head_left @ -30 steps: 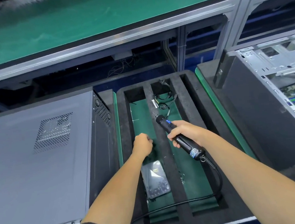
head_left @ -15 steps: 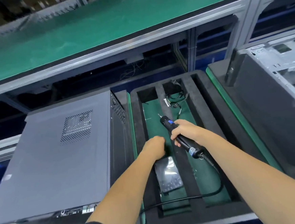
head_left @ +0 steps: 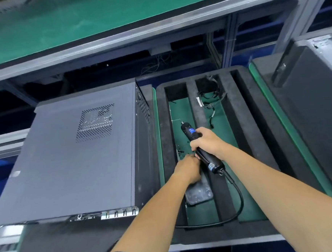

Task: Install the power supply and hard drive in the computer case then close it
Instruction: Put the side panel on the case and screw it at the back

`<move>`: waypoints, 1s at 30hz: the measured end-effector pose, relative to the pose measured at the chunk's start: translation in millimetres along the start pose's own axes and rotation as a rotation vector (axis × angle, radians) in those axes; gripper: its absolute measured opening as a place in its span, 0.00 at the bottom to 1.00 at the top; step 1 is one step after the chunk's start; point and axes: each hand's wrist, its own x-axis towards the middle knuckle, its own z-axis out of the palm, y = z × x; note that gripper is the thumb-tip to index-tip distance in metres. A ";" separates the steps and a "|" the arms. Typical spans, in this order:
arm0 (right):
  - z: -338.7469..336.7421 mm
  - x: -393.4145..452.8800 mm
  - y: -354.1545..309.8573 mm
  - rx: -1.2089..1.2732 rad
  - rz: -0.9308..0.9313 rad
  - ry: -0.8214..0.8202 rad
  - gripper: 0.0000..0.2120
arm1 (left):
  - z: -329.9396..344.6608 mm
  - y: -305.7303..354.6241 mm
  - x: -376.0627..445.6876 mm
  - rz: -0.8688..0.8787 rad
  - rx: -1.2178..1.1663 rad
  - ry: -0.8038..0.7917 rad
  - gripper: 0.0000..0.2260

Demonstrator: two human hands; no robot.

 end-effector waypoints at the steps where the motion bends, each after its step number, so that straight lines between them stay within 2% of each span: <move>1: 0.6 0.2 1.7 -0.010 -0.007 0.012 0.19 | 1.3 0.2 -0.6 0.005 0.003 -0.011 0.17; 6: 6.8 -1.5 8.4 -0.094 -0.042 0.062 0.16 | 6.1 7.1 -8.5 -0.013 0.060 -0.106 0.25; 11: 6.0 0.4 7.4 -0.078 -0.038 0.055 0.14 | 12.4 17.5 -12.7 -0.057 0.076 -0.105 0.32; 20: 8.2 0.6 8.9 -0.072 -0.049 0.073 0.12 | 15.1 15.1 -13.5 -0.016 0.143 0.033 0.27; 26: 8.2 -0.5 10.0 -0.072 -0.052 0.068 0.13 | 11.3 16.7 -14.2 -0.071 -0.130 -0.006 0.29; 28: 8.6 -1.4 10.5 -0.062 -0.053 0.068 0.12 | 7.6 17.7 -16.5 -0.100 -0.181 -0.008 0.25; 30: 8.6 -2.0 10.7 -0.056 -0.054 0.070 0.13 | 0.0 18.6 -19.3 -0.105 -0.192 -0.033 0.17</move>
